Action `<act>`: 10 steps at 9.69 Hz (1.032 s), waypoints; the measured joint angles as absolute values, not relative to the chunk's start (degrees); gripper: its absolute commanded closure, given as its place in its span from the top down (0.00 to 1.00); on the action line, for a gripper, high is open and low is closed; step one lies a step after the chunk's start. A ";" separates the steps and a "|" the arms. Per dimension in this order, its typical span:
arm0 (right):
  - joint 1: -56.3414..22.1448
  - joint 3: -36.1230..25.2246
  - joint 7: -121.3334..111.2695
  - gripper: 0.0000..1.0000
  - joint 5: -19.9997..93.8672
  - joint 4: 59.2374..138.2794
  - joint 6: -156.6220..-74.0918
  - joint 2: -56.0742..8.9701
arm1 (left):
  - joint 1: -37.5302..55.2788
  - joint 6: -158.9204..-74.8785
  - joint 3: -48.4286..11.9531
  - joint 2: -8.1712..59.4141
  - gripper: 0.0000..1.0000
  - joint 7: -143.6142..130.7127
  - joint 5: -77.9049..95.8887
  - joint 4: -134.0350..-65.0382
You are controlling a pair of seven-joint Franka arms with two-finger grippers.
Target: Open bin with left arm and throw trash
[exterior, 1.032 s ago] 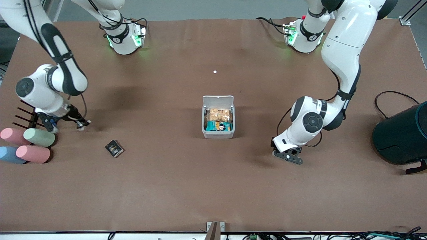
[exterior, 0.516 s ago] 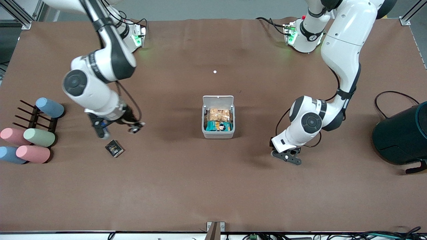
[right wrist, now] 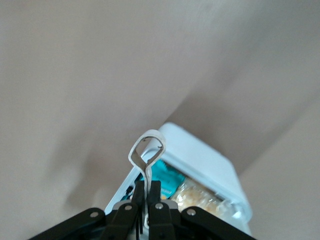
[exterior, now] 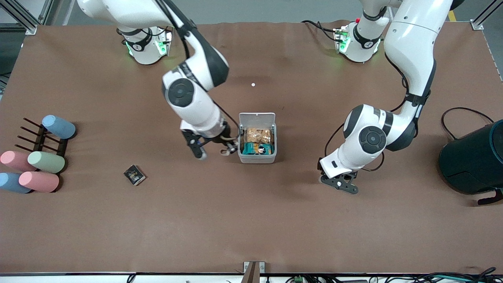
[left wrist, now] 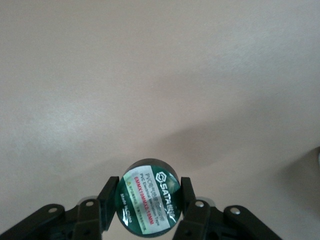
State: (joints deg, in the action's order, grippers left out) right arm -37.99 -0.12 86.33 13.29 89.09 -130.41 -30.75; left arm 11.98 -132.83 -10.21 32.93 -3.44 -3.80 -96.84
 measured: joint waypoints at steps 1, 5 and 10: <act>-39.82 -0.14 86.69 0.45 13.36 88.32 -130.65 -31.73 | 11.96 -132.57 -11.69 32.63 0.00 -6.42 -3.79 -96.63; -42.77 -0.27 87.49 0.97 13.36 88.07 -130.45 -32.63 | 12.53 -131.70 -17.97 32.12 0.01 -19.10 -3.79 -96.40; -28.79 -2.88 79.54 0.98 12.57 88.44 -115.36 -31.04 | 19.41 -131.46 -20.50 32.09 0.02 -34.71 -3.84 -95.06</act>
